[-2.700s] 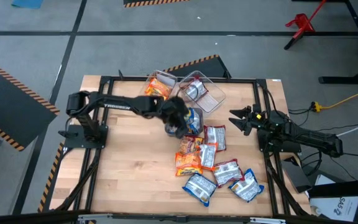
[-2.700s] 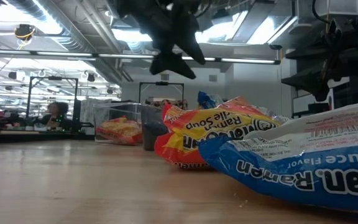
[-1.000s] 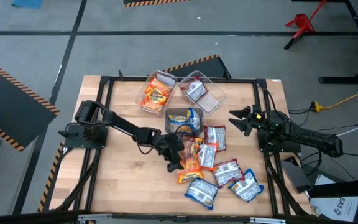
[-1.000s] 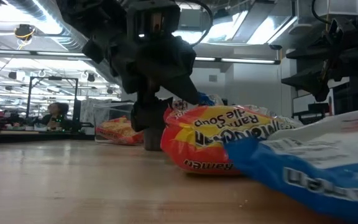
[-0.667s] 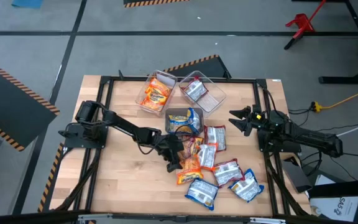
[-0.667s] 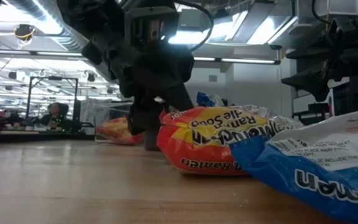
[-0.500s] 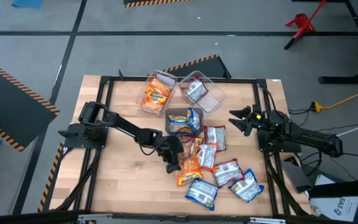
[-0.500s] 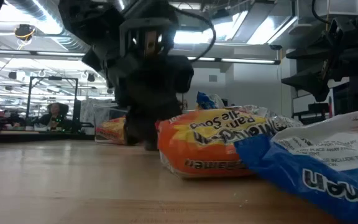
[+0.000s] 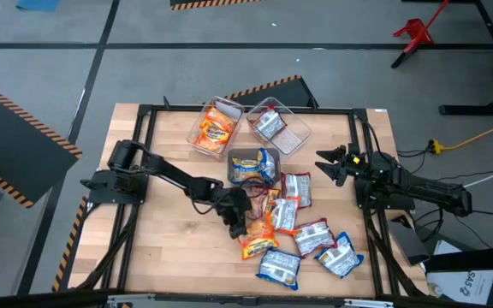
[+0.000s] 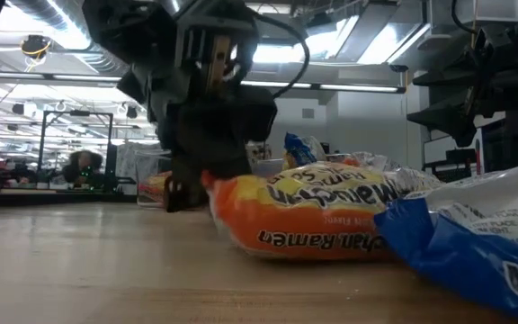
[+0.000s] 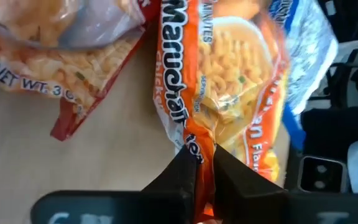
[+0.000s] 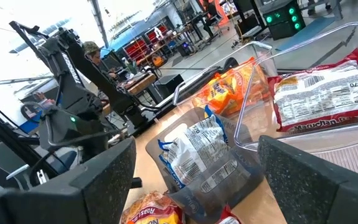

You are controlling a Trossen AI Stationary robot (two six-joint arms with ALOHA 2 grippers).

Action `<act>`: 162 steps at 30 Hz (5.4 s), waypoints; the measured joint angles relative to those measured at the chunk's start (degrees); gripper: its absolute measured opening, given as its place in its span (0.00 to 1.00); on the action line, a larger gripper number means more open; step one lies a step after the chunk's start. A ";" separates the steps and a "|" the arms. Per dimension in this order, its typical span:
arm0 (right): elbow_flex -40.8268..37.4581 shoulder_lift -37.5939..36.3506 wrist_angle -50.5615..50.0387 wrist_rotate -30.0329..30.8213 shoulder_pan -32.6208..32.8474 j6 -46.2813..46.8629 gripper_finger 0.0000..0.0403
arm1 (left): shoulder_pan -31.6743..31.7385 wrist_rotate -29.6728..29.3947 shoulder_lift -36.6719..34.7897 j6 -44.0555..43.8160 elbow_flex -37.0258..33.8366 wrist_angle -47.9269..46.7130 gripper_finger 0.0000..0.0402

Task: Sort Maruchan noodles
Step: Put the orange noodle pack into the left transparent bin

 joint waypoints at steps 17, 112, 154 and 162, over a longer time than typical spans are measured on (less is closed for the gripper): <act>0.00 0.00 0.00 0.07 0.02 0.22 0.80 | -0.22 -5.91 -14.46 -4.37 0.00 -5.29 0.03; 0.00 0.02 2.27 14.32 0.02 0.02 0.80 | 64.29 21.04 -27.80 69.95 18.12 -71.28 0.03; 0.00 0.02 2.43 15.70 0.02 4.89 0.80 | 58.69 15.92 -5.32 106.28 34.84 -88.88 0.03; 0.00 0.00 2.43 15.52 0.00 6.10 0.80 | 59.62 8.79 -3.07 108.49 34.84 -86.03 0.04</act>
